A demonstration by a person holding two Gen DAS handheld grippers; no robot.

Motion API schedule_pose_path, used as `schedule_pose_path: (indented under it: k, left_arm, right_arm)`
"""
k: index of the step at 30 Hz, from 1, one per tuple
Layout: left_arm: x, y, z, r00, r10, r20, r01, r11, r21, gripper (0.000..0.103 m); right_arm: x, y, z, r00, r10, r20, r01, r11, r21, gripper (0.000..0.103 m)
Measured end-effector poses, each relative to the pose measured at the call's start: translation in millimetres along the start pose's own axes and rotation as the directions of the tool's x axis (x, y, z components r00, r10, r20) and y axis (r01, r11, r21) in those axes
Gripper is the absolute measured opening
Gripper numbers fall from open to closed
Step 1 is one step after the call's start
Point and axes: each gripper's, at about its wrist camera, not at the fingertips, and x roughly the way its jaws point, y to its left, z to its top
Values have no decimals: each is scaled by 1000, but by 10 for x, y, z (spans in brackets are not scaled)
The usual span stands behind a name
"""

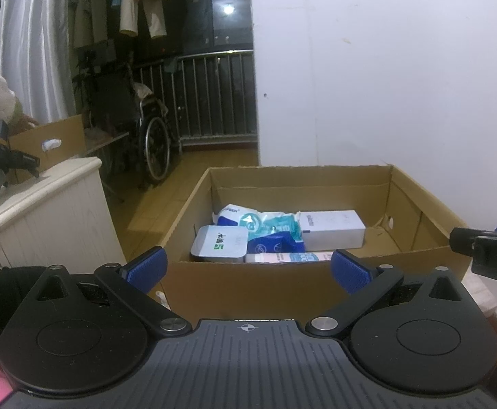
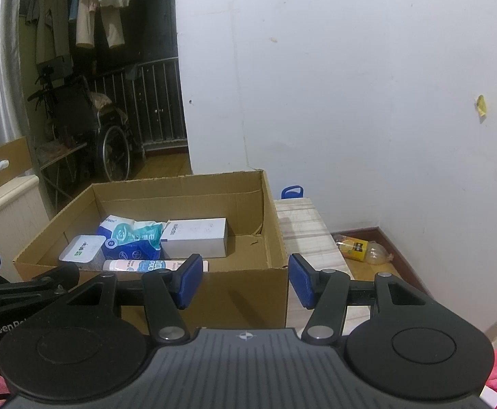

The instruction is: Organize objects

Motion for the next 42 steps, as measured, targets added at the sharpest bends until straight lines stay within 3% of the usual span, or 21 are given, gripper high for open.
schedule_pose_path:
  k: [42]
  left_arm:
    - [19,-21,10,1000,0,0,0,1000,-1,103]
  right_arm:
    - [-3,-32,-13,1000,5,-7,-5,1000,13,59]
